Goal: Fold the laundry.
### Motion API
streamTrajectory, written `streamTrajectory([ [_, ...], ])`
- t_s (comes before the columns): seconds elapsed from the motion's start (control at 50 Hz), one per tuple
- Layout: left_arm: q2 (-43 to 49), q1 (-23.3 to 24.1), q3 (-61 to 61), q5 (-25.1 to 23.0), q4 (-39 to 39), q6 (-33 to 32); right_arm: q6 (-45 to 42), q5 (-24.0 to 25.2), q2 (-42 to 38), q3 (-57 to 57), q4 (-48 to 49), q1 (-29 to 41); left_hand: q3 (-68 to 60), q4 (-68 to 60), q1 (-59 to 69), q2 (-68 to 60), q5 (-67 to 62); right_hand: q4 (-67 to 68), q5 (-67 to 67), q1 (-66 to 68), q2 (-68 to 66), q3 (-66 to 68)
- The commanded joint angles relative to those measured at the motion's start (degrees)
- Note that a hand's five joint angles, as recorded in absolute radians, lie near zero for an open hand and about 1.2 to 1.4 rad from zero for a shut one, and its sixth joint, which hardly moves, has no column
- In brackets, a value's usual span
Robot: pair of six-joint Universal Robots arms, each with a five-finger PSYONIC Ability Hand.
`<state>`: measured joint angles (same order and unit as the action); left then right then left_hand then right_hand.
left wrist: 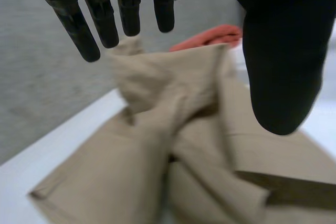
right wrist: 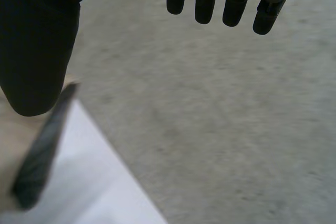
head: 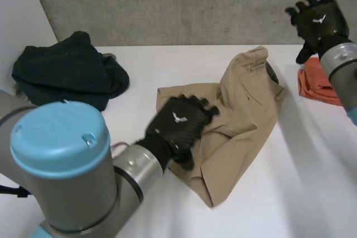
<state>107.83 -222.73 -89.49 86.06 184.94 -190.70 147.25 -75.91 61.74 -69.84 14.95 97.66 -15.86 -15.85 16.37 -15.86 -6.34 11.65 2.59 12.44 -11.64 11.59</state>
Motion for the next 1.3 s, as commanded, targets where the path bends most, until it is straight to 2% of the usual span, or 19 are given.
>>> streamTrajectory([
  [0.02, 2.1, 6.8, 1.7, -5.3, -6.8, -2.5, -15.0, 16.8, -0.8, 0.1, -18.4, -5.9, -12.3, -12.3, 11.8, -12.3, -11.9, 1.4, 0.4, 0.6, -1.4, 1.4],
  [0.06, 4.9, 8.3, 3.3, -5.2, -8.7, -3.4, -21.2, 18.9, -1.8, 0.5, -23.4, -7.8, -13.5, -13.5, 13.0, -13.5, -13.0, 4.2, 3.3, 3.4, -4.2, 4.3],
  [0.16, 11.9, 10.4, 7.6, -2.3, -13.0, -6.0, -31.0, 19.5, -5.4, 1.5, -31.1, -10.6, -12.5, -12.5, 12.0, -12.5, -12.0, 8.1, 7.2, 7.3, -8.1, 8.2],
  [0.28, 15.9, 10.3, 11.3, 4.0, -13.8, -7.3, -36.2, 21.0, -10.3, 2.3, -32.0, -11.5, -7.8, -7.8, 7.3, -7.8, -7.3, 8.1, 7.2, 7.3, -8.1, 8.2],
  [0.38, 18.0, 8.9, 13.6, 8.1, -11.1, -8.4, -35.4, 22.4, -14.1, 3.6, -25.5, -11.1, -6.3, -6.3, 5.8, -6.3, -5.8, 8.1, 7.2, 7.3, -8.1, 8.2],
  [0.52, 21.1, 7.2, 14.3, 8.5, -7.9, -13.3, -30.4, 22.6, -17.4, 5.0, -15.1, -9.5, -6.6, -6.6, 6.1, -6.6, -6.1, 8.3, 7.3, 7.5, -8.3, 8.3],
  [0.7, 23.6, 6.2, 16.1, 9.7, -2.6, -18.8, -26.7, 22.1, -22.0, 8.6, -10.0, -7.6, -9.6, -9.7, 9.1, -9.7, -9.2, 9.4, 8.5, 8.7, -9.5, 9.5],
  [0.86, 26.3, 4.6, 19.5, 9.6, -3.1, -20.6, -26.6, 21.2, -26.7, 13.7, -9.4, -6.1, -22.2, -22.3, 21.7, -22.3, -21.8, 15.5, 14.6, 14.7, -15.5, 15.6],
  [1.0, 27.6, 3.4, 20.2, 9.7, -3.0, -20.4, -26.5, 20.0, -30.6, 18.0, -8.4, -5.0, -59.2, -59.2, 58.7, -59.2, -58.7, 26.6, 25.7, 25.8, -26.6, 26.7],
  [1.06, 27.3, 3.0, 20.2, 9.7, -1.8, -20.4, -26.8, 19.6, -32.0, 19.5, -8.4, -4.8, -64.1, -64.1, 63.6, -64.1, -63.7, 49.7, 48.8, 49.0, -49.8, 49.8],
  [1.1, 26.6, 2.6, 19.9, 10.6, -0.7, -20.3, -26.8, 19.2, -31.2, 19.7, -8.3, -4.8, -64.1, -64.1, 63.6, -64.1, -63.7, 68.3, 67.3, 67.5, -68.3, 68.3],
  [1.16, 24.2, 2.0, 19.6, 12.3, -0.3, -20.0, -25.7, 19.1, -28.2, 18.4, -8.7, -4.9, -64.1, -64.1, 63.6, -64.1, -63.7, 68.3, 67.4, 67.6, -68.4, 68.4],
  [1.24, 18.2, 0.2, 18.9, 14.5, 0.4, -18.5, -18.5, 19.7, -20.1, 13.7, -7.3, -4.9, -64.1, -64.1, 63.6, -64.1, -63.7, 68.3, 67.4, 67.6, -68.4, 68.4],
  [1.3, 10.0, -3.2, 18.6, 15.1, 0.5, -15.7, -9.1, 19.6, -11.3, 9.9, -3.5, -5.0, -64.1, -64.1, 63.6, -64.1, -63.7, 68.3, 67.4, 67.6, -68.4, 68.4],
])
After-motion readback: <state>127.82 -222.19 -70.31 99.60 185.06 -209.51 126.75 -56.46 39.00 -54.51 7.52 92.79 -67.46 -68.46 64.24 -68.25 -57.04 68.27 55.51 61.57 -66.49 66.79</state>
